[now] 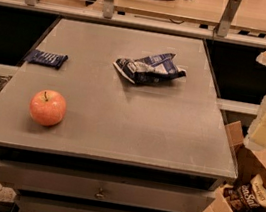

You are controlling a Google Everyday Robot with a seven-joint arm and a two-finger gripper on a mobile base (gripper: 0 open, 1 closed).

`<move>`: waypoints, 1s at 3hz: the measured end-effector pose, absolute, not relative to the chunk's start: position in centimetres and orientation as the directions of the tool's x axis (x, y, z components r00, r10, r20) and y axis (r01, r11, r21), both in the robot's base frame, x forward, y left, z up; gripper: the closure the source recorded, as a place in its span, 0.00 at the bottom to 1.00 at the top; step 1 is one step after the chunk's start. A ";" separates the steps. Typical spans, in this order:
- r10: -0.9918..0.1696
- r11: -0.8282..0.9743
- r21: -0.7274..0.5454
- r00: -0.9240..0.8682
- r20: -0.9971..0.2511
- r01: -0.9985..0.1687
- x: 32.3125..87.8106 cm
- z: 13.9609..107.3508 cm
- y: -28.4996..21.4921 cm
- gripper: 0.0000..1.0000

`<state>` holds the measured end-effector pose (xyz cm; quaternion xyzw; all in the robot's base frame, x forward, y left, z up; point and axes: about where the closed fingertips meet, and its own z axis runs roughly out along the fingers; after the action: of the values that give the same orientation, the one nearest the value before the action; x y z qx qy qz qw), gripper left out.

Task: Pick blue chip bag

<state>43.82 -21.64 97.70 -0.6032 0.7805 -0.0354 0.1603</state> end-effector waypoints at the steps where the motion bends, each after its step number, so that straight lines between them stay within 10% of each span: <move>1: -0.953 0.270 -0.249 -0.221 -0.208 -0.930 43.8 97.7 -21.6 0.00; 3: -0.978 0.193 -0.389 -0.143 -0.153 -0.901 45.1 97.5 -19.7 0.00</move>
Offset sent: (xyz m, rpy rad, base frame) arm 0.0045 0.0116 -0.0001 -0.0509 -0.0807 0.0258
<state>45.15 -19.71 97.46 -0.6269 0.7491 -0.1025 0.1879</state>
